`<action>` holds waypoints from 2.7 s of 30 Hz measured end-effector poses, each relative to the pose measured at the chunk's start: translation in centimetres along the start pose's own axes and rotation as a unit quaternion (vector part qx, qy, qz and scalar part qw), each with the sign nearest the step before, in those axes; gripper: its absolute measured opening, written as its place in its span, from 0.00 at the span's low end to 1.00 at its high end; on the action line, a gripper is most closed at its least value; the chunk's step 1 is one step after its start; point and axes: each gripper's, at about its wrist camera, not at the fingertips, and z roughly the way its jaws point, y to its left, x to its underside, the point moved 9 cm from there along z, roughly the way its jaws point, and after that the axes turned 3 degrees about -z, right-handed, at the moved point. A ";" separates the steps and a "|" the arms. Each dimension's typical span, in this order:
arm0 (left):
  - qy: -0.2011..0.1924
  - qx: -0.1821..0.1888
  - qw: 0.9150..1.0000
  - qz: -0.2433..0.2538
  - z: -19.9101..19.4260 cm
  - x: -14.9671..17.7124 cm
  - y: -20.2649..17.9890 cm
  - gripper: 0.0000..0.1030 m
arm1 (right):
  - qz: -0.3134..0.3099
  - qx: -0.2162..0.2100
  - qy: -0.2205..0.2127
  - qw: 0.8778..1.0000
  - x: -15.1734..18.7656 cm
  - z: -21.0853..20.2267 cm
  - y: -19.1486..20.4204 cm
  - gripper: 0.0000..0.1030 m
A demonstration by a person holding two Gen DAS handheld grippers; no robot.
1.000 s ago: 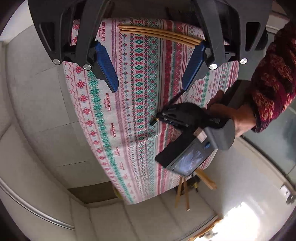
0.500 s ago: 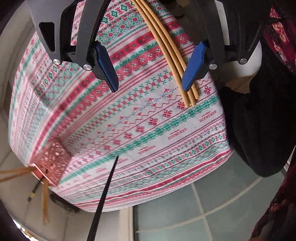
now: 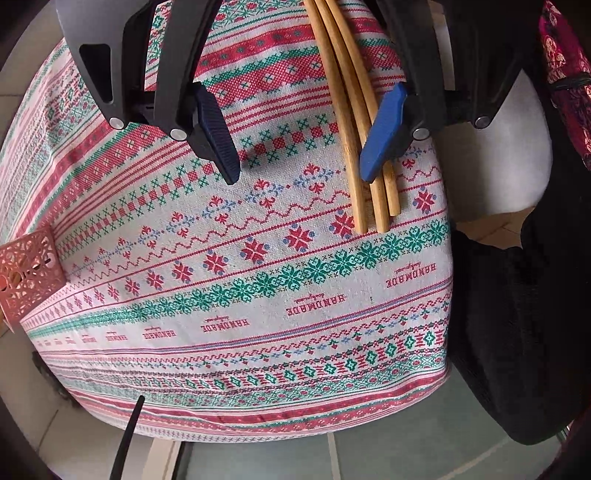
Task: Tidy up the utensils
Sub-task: 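Lift the black chopstick with the left tool while the right tool grasps a wooden chopstick, then lower both held chopsticks into the pink mesh cup and open both tools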
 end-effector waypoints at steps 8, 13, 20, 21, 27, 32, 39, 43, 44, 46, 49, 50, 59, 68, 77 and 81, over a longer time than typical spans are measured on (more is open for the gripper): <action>-0.009 0.003 1.000 -0.015 0.1 -0.3 0.5 0.06 | -0.012 0.011 -0.011 1.000 -1.6 0.6 -0.7 0.10; -0.012 0.005 1.000 -0.019 0.1 -0.3 0.5 0.06 | 0.051 -0.031 -0.023 0.998 -1.5 0.3 -3.5 0.07; -0.017 0.017 1.000 -0.017 -0.1 -0.6 -0.2 0.06 | 0.121 0.002 -0.063 0.991 -0.8 -1.7 -7.2 0.08; -0.018 0.018 1.000 -0.017 -0.1 -0.7 -0.3 0.06 | 0.132 0.014 -0.074 0.988 -0.8 -2.5 -7.8 0.07; -0.039 0.028 0.999 -0.015 -1.4 -1.7 -1.7 0.06 | 0.189 0.094 -0.148 0.966 0.2 -8.7 -9.9 0.08; -0.061 0.042 0.997 -0.022 -3.1 -3.1 -3.3 0.06 | 0.224 0.172 -0.203 0.937 0.1 -14.5 -11.9 0.08; -0.094 0.053 0.994 -0.019 -5.0 -5.7 -6.0 0.06 | 0.293 0.278 -0.327 0.854 1.1 -25.1 -14.6 0.08; -0.112 0.052 0.992 -0.023 -5.6 -7.4 -6.8 0.06 | 0.341 0.311 -0.410 0.786 2.0 -31.6 -15.9 0.08; -0.117 0.052 0.991 -0.023 -5.7 -7.8 -7.1 0.06 | 0.351 0.318 -0.429 0.770 2.1 -33.1 -16.2 0.08; -0.129 0.050 0.990 -0.021 -5.6 -9.0 -7.5 0.06 | 0.371 0.325 -0.462 0.737 2.3 -36.0 -17.1 0.08; -0.144 0.050 0.988 -0.018 -5.1 -10.7 -8.2 0.06 | 0.389 0.338 -0.505 0.693 2.2 -39.7 -18.5 0.08; -0.149 0.048 0.988 -0.016 -4.7 -11.3 -8.3 0.06 | 0.394 0.341 -0.516 0.680 2.2 -40.7 -19.0 0.08; -0.130 0.027 0.991 -0.013 3.2 -13.8 -7.1 0.06 | 0.429 0.342 -0.564 0.618 0.6 -42.1 -24.7 0.08; -0.053 0.006 0.999 -0.006 14.5 -10.4 -4.9 0.08 | 0.441 0.325 -0.552 0.629 -1.2 -35.8 -29.4 0.08; -0.127 0.022 0.989 -0.078 8.3 -12.9 -1.6 0.28 | 0.436 0.325 -0.551 0.634 -3.2 -32.6 -31.1 0.08; -0.172 0.033 0.977 -0.118 4.5 -13.7 0.7 0.31 | 0.427 0.345 -0.558 0.622 -4.3 -32.6 -32.1 0.08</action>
